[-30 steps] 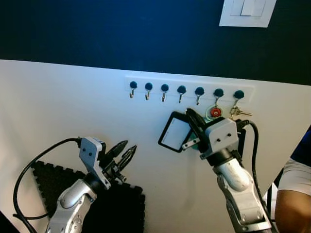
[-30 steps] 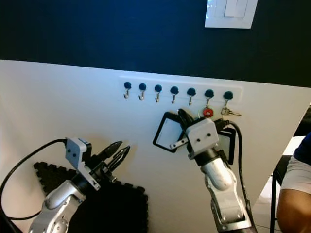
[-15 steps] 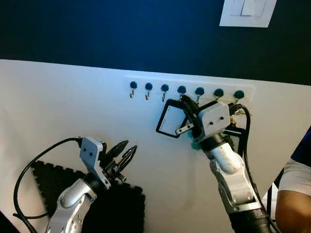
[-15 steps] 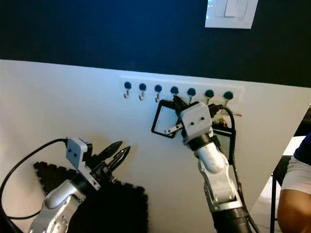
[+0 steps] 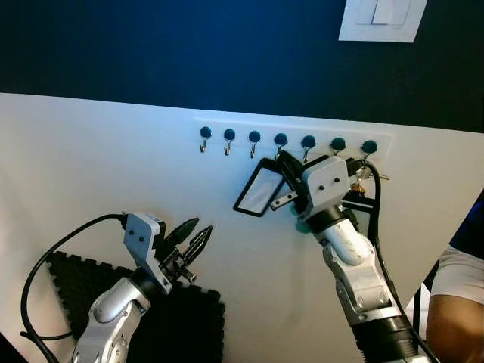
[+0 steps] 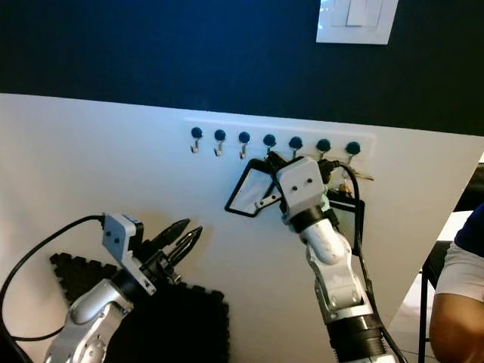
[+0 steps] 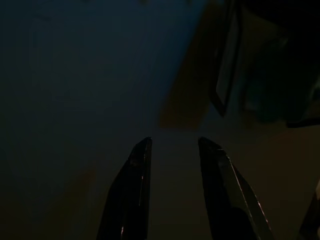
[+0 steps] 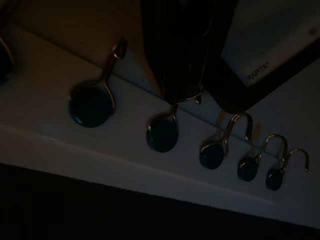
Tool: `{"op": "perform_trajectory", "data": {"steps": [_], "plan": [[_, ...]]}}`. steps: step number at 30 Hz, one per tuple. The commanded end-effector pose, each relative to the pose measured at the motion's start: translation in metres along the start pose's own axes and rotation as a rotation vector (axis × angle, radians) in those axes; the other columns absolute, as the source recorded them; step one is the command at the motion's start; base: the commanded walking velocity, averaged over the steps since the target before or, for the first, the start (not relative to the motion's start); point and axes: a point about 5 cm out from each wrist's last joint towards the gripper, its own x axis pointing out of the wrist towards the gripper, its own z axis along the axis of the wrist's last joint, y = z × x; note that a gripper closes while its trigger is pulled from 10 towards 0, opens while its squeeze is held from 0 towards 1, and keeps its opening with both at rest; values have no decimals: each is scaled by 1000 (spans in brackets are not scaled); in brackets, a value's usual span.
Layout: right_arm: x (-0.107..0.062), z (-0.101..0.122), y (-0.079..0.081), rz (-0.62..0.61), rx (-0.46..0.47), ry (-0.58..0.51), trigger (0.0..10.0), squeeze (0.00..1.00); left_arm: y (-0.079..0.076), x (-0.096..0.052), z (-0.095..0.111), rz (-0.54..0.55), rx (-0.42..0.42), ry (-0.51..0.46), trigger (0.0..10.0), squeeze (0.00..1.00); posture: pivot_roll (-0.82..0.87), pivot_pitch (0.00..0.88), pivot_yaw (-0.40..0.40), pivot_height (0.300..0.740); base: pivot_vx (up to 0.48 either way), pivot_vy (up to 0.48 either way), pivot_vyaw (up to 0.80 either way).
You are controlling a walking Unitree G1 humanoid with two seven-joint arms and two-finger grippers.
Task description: Hang keys on a hook
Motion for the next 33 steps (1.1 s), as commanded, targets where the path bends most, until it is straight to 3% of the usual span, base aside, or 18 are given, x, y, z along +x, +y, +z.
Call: {"op": "perform_trajectory", "data": {"steps": [1, 12, 33], "plan": [[5, 1, 1, 8, 12, 6, 10000, 0, 4, -2, -1, 3, 17, 13, 10000, 0, 41, 40, 9, 740, 0, 0, 0], [7, -1, 15, 138, 7, 50, 10000, 0, 5, -2, 0, 8, 21, 12, 10000, 0, 43, 43, 7, 740, 0, 0, 0], [-25, -16, 35, 212, -3, 136, 10000, 0, 4, -3, 0, 6, 21, 17, 10000, 0, 41, 53, 11, 740, 0, 0, 0]]}}
